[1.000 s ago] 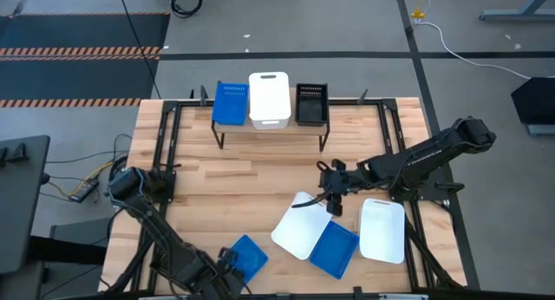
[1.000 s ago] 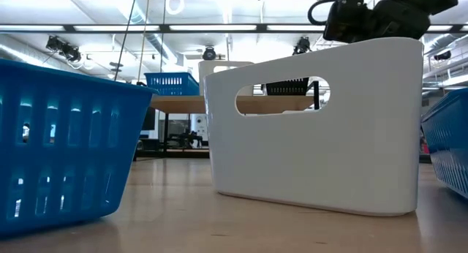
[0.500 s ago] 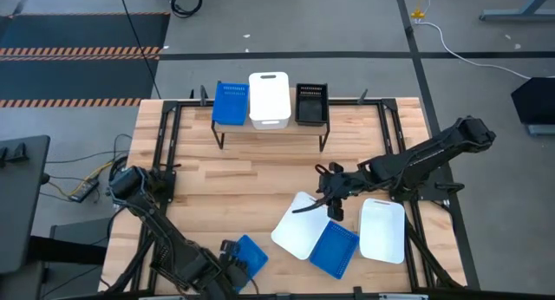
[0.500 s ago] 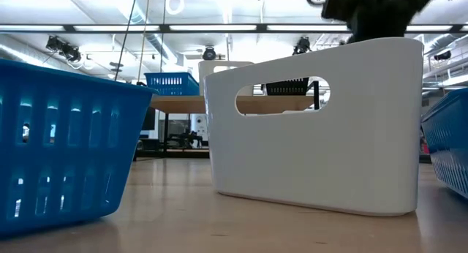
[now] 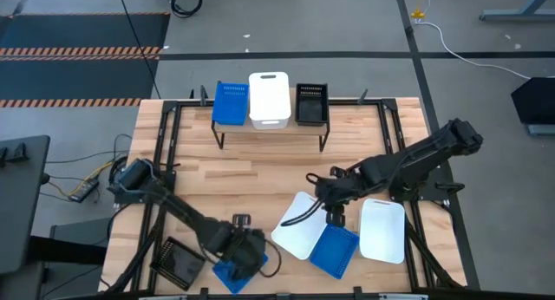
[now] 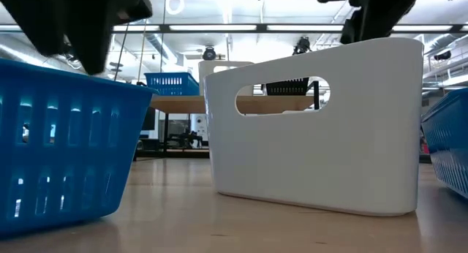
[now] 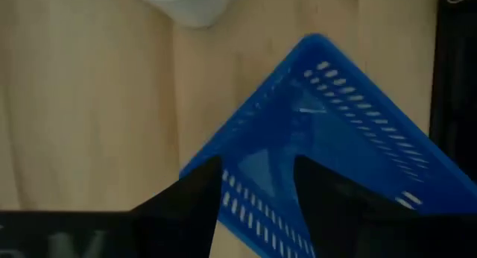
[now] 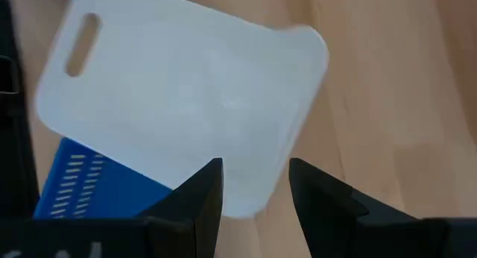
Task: Stack baskets on shelf by color
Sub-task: Stack the center white bin into the white bin on the shelf
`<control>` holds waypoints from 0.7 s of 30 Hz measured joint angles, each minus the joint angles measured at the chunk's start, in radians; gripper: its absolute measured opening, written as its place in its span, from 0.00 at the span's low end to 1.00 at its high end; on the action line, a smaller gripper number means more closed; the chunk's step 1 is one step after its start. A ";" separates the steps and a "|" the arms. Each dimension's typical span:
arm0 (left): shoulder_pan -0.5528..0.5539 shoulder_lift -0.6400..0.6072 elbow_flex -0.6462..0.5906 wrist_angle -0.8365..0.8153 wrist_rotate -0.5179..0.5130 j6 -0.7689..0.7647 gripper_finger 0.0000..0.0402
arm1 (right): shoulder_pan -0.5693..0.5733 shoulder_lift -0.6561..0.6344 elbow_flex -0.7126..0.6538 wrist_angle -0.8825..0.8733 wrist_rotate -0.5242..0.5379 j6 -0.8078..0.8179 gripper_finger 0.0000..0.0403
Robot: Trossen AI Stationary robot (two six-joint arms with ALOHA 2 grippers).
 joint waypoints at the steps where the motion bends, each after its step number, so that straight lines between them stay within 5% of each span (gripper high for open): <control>1: 0.001 -0.003 0.000 -0.001 0.018 -0.008 0.45 | 0.008 0.013 0.019 -0.040 0.004 0.024 0.40; 7: -0.049 -0.005 0.000 0.006 0.016 -0.027 0.45 | 0.077 0.080 0.044 -0.169 0.027 0.115 0.40; 21: -0.091 -0.005 0.000 0.018 -0.081 -0.033 0.44 | 0.041 0.174 0.044 -0.098 0.058 0.168 0.40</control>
